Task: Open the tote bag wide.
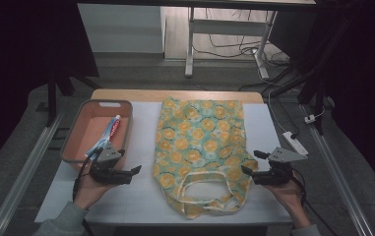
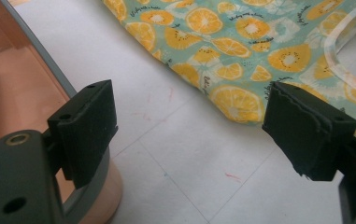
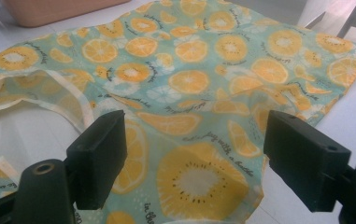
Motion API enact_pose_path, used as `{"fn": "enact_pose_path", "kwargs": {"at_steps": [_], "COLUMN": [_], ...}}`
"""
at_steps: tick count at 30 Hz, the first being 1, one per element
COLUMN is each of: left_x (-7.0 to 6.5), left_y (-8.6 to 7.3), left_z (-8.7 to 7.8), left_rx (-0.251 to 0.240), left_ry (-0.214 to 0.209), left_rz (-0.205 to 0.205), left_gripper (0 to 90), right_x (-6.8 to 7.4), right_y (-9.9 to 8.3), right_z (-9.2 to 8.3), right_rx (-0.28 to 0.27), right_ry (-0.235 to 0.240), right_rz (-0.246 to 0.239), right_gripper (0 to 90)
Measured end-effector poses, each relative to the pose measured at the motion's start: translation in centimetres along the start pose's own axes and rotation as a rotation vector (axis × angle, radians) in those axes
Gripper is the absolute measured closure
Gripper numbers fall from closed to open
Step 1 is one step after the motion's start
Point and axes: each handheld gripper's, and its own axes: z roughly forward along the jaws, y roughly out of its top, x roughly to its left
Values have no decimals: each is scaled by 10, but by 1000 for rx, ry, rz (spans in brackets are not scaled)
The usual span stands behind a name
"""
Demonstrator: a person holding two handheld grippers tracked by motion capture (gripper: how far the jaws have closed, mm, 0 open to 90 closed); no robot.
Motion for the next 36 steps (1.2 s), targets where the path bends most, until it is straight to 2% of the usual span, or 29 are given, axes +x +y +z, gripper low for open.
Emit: {"fn": "enact_pose_path", "kwargs": {"at_steps": [5, 9, 12, 15, 19, 21, 28, 33, 36], "left_x": [-4, -8, -11, -14, -16, -18, -17, -22, -30], "left_y": [2, 1, 2, 3, 1, -3, -7, -5, -2], "left_z": [2, 1, 2, 4, 2, -1, -6, -2, -2], "left_rx": [-7, -12, -14, 0, -3, -3, -15, 2, 8], "left_ry": [3, 13, 1, 4, -8, -14, -12, -22, -34], "left_rz": [13, 49, 46, 62, 57, 55, 52, 79, 107], "left_gripper": [178, 179, 181, 182, 182, 184, 186, 194, 196], "right_x": [1, 1, 0, 1, 4, 4, 5, 9, 11], "right_y": [-2, -2, -3, -4, -4, -2, 4, 6, 6], "right_z": [0, 1, 2, 5, 6, 5, 10, 13, 13], "right_rx": [-10, -26, -49, -55, -37, -55, -42, -34, -39], "right_ry": [2, 3, 18, 28, 33, 38, 26, 29, 45], "right_rz": [-8, -15, 5, 17, -9, 1, -12, -37, -31], "right_gripper": [228, 242, 249, 254, 257, 262, 270, 273, 273]}}
